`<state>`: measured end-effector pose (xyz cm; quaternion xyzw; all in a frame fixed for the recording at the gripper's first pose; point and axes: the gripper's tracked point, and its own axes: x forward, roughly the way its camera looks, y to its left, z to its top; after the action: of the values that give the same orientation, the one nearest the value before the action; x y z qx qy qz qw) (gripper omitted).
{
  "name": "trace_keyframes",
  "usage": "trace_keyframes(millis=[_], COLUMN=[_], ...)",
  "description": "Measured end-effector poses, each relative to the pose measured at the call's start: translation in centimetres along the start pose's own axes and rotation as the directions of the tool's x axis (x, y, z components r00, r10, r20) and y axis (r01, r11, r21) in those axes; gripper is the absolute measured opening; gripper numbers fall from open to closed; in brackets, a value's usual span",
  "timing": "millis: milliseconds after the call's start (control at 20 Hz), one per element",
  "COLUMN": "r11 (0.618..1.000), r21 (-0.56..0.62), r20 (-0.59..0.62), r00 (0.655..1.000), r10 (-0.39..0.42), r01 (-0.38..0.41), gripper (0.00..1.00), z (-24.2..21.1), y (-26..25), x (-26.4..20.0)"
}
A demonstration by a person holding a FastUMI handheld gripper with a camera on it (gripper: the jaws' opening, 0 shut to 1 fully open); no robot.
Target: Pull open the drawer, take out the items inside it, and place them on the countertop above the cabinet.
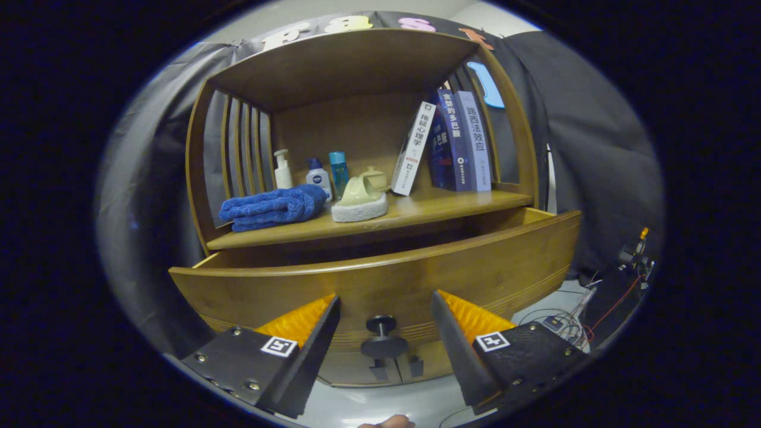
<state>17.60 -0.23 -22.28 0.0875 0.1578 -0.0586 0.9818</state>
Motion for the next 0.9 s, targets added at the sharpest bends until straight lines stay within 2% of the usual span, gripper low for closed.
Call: trace_keyframes(millis=[900], r11=[0.999], r21=[0.041], r20=[-0.015], r00=[1.000], r10=[0.009], r01=[-0.008], gripper=[0.94], z=[0.9], y=[0.9], x=[6.1])
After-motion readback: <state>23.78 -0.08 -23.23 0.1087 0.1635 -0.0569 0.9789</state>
